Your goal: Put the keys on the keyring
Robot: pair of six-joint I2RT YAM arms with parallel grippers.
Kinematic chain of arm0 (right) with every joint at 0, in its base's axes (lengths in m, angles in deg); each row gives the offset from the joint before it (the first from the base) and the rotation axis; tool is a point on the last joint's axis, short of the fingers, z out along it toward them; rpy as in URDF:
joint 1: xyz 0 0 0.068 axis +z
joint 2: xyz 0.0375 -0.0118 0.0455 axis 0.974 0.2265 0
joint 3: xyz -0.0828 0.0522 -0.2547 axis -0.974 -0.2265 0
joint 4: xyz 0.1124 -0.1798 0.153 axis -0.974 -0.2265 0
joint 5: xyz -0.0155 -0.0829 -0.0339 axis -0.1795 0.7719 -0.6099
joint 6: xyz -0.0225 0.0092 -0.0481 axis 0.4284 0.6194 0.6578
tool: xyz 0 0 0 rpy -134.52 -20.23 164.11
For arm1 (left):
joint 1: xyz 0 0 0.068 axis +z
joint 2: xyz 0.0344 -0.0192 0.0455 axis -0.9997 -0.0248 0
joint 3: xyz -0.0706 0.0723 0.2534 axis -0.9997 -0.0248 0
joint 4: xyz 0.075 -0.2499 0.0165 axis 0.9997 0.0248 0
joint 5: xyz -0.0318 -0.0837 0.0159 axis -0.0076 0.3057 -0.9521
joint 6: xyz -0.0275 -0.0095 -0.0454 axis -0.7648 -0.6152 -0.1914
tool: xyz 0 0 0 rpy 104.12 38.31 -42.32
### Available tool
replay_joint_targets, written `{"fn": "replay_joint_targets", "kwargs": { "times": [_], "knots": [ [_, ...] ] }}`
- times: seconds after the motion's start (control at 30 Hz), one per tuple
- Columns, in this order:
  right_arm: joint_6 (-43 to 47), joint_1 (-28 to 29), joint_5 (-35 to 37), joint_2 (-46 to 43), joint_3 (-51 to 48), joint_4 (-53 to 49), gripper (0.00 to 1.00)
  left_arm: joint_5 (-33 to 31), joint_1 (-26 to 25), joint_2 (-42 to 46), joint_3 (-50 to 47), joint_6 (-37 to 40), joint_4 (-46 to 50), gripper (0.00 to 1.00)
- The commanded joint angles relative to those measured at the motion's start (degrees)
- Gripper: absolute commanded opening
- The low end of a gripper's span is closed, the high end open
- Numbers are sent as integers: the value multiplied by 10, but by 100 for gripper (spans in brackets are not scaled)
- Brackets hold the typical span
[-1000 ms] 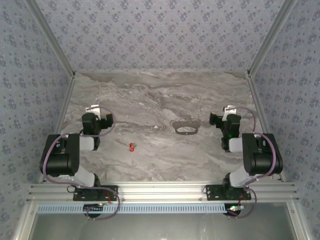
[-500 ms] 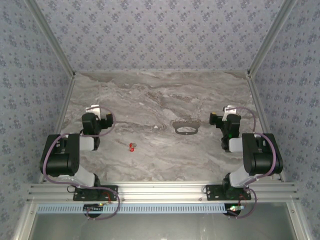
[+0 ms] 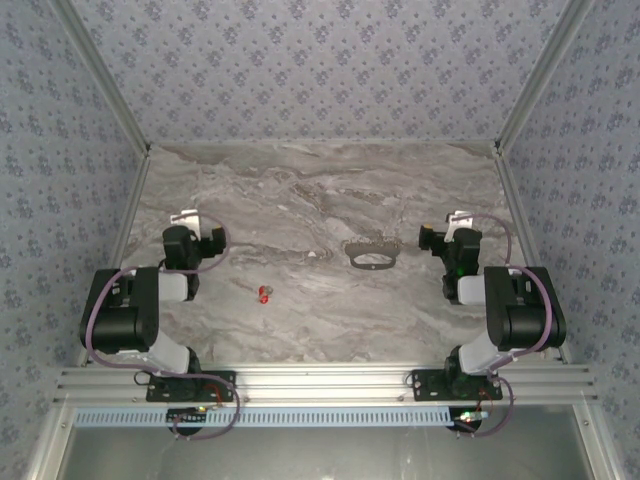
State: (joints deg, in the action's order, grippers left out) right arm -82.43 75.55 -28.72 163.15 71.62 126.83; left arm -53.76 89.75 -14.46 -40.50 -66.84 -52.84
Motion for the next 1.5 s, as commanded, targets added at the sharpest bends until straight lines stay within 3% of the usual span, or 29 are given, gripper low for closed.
{"fn": "replay_joint_targets", "kwargs": {
  "times": [0.0, 0.23, 0.37, 0.57, 0.63, 0.73, 0.8, 0.97, 1.0, 1.23, 1.47],
  "knots": [
    [-1, 3, 3, 1, 5, 0, 100, 15, 6, 3, 8, 0, -11, 98],
    [-10, 0, 33, -16, -29, 51, 100, 14, 8, 21, 12, -3, 10, 98],
    [-2, 2, 63, -69, -25, 3, 100, -10, 8, 56, 24, -12, 63, 98],
    [-92, -7, 55, -168, 114, -355, 100, -41, -1, 125, 59, -35, 195, 98],
    [-178, -15, 60, -182, 177, -484, 100, -42, -9, 151, 91, -39, 284, 98],
    [-254, -41, -25, -186, 226, -567, 100, -49, -18, 179, 146, -53, 416, 98],
    [-264, -55, -99, -181, 234, -565, 100, -56, -24, 194, 178, -66, 488, 98],
    [-262, -41, -157, -150, 288, -621, 100, -53, -41, 215, 247, -122, 633, 98],
    [-260, -38, -169, -139, 299, -644, 96, -54, -47, 219, 255, -139, 650, 98],
    [-257, 5, -255, -17, 357, -754, 70, -55, -95, 237, 279, -233, 684, 98],
    [-288, 90, -237, 73, 364, -748, 61, -50, -144, 181, 340, -239, 720, 98]
  ]
}}
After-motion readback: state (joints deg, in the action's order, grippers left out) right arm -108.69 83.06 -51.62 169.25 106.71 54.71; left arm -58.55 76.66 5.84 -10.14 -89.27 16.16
